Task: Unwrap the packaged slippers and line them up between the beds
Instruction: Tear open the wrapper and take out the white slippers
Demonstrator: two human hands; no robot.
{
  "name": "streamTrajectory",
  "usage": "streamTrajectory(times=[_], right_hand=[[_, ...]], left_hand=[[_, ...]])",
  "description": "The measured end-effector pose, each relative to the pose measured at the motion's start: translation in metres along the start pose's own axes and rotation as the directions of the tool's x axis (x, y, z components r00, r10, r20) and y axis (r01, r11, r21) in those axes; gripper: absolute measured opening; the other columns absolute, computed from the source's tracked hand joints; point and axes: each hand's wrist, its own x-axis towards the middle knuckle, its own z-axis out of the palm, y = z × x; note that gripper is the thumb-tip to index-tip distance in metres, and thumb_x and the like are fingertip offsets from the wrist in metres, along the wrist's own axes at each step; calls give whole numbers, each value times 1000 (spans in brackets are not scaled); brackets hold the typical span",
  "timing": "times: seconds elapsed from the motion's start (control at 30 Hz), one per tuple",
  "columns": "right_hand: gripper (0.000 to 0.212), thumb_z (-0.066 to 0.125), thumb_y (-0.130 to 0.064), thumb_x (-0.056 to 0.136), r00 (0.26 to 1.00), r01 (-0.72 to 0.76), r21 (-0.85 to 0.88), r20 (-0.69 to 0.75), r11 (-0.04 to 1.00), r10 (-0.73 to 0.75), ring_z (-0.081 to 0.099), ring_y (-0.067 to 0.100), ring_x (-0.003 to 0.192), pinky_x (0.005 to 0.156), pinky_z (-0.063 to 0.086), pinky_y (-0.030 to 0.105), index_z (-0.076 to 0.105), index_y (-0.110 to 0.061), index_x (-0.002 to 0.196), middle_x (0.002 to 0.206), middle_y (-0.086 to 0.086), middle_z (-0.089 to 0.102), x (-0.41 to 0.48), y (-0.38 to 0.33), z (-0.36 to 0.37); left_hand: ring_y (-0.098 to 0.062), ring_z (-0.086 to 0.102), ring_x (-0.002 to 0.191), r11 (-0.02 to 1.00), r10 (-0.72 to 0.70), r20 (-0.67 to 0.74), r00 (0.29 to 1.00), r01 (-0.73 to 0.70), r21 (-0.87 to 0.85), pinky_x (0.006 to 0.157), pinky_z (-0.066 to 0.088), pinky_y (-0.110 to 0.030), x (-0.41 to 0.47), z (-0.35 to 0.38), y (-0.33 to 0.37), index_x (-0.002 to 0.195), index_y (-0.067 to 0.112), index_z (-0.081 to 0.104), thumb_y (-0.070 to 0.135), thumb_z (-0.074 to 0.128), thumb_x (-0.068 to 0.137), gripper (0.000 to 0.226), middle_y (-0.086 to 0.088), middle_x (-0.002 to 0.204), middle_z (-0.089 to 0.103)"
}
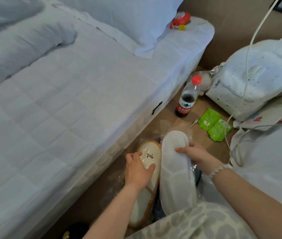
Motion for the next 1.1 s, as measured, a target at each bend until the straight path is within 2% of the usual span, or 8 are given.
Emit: streamTrajectory(times=[0.07, 0.13, 0.3, 0.4, 0.53, 0.7, 0.83, 1.1], right_hand=[[62, 83, -16, 65, 995, 94, -14, -16, 995, -95, 63, 29, 100, 90, 52, 41, 57, -2, 120, 112, 11, 64, -13, -26, 10], [59, 81, -18, 69, 979, 197, -78, -46, 977, -201, 58, 25, 106, 90, 48, 33, 54, -8, 120, 113, 4, 57, -30, -50, 22], [20, 71, -16, 77, 864, 469, -220, -89, 856, -496, 57, 12, 78, 67, 47, 23, 56, -21, 90, 85, -5, 61, -92, -61, 58], [18, 68, -15, 76, 811, 544, -308, -43, 780, -583, 60, 14, 80, 70, 49, 27, 59, -21, 91, 84, -6, 64, -115, -49, 74], [21, 67, -15, 77, 725, 671, -387, 164, 633, -669, 55, 14, 81, 63, 37, 17, 51, -24, 89, 85, -7, 57, -139, -54, 81], [25, 72, -10, 75, 620, 777, -338, 259, 531, -741, 52, 7, 71, 58, 38, 5, 60, -11, 97, 83, -4, 58, -174, -62, 79], [26, 77, -11, 73, 583, 807, -323, 306, 494, -753, 45, -2, 61, 59, 38, 6, 53, -15, 84, 71, -10, 52, -195, -63, 81], [27, 77, -15, 73, 552, 828, -321, 323, 460, -769, 52, 10, 69, 57, 36, 10, 54, -16, 87, 78, -4, 56, -220, -49, 95]], left_hand=[[-22, 43, 126, 999, 50, -44, 998, -50, 4, 103, 35, -30, 0, -14, 16, 135, 14, 39, 35, 64, 85, 60, -5, 136, 33], [-21, 44, 125, 996, 94, -101, 990, -94, 5, 103, 35, -30, -1, -37, 30, 134, 13, 40, 35, 64, 85, 59, -6, 134, 35], [-19, 47, 119, 962, 272, -263, 926, -266, 59, 98, 35, -25, -12, -113, 56, 131, 11, 44, 31, 65, 85, 54, -5, 128, 42], [-16, 47, 118, 932, 356, -223, 907, -330, 147, 99, 36, -24, -29, -150, 56, 127, 14, 48, 29, 62, 88, 44, -2, 125, 46], [-15, 50, 113, 849, 451, -62, 890, -406, 337, 91, 33, -19, -52, -184, 48, 118, 17, 57, 30, 59, 90, 31, 0, 120, 52], [-9, 54, 88, 811, 476, 88, 875, -475, 340, 79, 41, -18, -83, -205, 40, 104, 14, 65, 27, 71, 82, 26, 0, 106, 65], [-10, 55, 86, 788, 531, 51, 846, -515, 338, 83, 45, -24, -106, -209, 27, 98, 14, 65, 25, 74, 78, 25, 3, 95, 64], [-19, 60, 87, 746, 580, 38, 814, -549, 376, 80, 43, -31, -128, -207, 14, 99, 15, 65, 30, 68, 83, 22, -1, 94, 68]])
